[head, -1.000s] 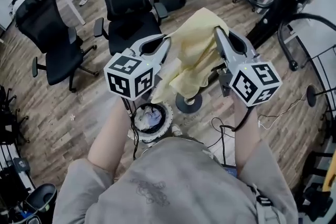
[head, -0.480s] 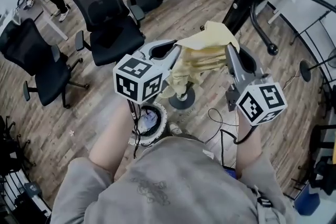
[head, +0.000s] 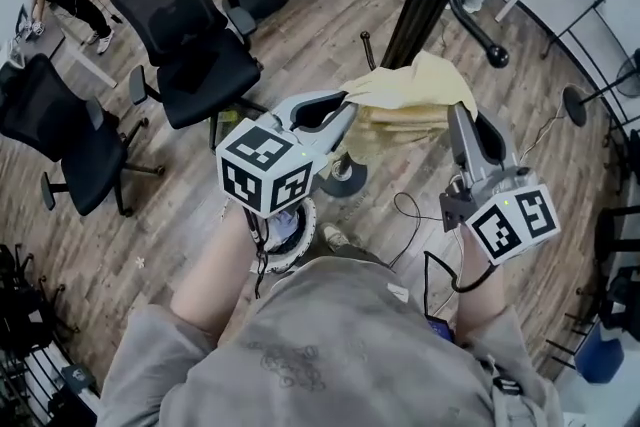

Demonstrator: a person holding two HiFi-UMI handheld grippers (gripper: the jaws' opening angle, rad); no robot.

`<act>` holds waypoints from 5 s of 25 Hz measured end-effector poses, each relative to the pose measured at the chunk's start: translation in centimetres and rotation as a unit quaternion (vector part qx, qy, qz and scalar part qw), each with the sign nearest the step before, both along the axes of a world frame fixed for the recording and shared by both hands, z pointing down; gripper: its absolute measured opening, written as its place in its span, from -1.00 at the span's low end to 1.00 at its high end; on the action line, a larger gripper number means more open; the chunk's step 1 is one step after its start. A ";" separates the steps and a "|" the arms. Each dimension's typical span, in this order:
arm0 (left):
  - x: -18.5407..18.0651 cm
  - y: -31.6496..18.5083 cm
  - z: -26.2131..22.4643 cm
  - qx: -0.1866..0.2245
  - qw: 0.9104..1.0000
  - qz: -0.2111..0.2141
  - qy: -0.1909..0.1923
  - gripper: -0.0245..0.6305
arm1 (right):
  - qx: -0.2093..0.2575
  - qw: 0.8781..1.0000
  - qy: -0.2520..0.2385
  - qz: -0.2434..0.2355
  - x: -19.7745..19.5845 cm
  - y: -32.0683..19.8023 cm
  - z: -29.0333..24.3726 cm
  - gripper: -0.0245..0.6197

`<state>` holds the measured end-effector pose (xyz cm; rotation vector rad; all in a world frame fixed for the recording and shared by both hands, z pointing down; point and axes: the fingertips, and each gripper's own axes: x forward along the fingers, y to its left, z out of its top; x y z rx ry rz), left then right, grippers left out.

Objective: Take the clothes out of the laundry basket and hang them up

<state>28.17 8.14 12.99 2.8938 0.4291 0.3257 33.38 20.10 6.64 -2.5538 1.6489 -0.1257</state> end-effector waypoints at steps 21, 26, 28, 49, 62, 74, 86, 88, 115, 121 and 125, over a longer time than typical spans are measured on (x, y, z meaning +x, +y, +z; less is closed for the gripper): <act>-6.7 2.7 21.5 0.044 0.969 -0.042 -0.241 -0.80 | -0.269 0.952 -0.131 -0.069 -5.9 0.5 27.5 -0.75; -8.6 1.8 24.2 0.010 0.960 -0.069 -0.271 -0.80 | -0.280 0.942 -0.169 -0.071 -6.4 0.0 30.3 -0.53; -9.0 1.7 24.7 0.004 0.958 -0.076 -0.277 -0.74 | -0.292 0.937 -0.174 -0.077 -6.6 0.4 30.6 -0.41; -14.3 -7.3 12.9 0.038 0.959 -0.235 -0.151 -0.45 | -0.146 0.976 -0.072 -0.141 -6.9 -5.9 13.5 -0.36; -25.5 -13.5 7.3 0.043 0.912 -0.391 -0.112 -0.45 | -0.095 0.947 -0.027 -0.306 -14.1 -16.1 9.0 -0.35; -35.6 -15.2 9.0 0.030 0.850 -0.508 -0.138 -0.45 | -0.113 0.892 -0.021 -0.438 -22.2 -22.9 11.1 -0.28; -37.8 -15.3 16.4 0.010 0.827 -0.518 -0.218 -0.45 | -0.241 0.841 -0.030 -0.483 -26.3 -24.8 22.2 -0.20; -37.8 -15.5 17.8 0.005 0.827 -0.515 -0.227 -0.45 | -0.266 0.833 -0.037 -0.484 -26.6 -24.9 24.6 -0.19; -38.3 -12.7 51.4 -0.125 0.800 -0.443 -0.385 -0.45 | -0.484 0.750 -0.104 -0.439 -28.0 -22.7 58.4 -0.14; -38.7 -12.4 60.3 -0.142 0.781 -0.454 -0.404 -0.45 | -0.495 0.738 -0.108 -0.445 -29.2 -22.5 65.7 -0.14; -39.6 -12.1 65.7 -0.163 0.766 -0.466 -0.412 -0.45 | -0.509 0.730 -0.126 -0.438 -30.1 -21.7 70.5 -0.13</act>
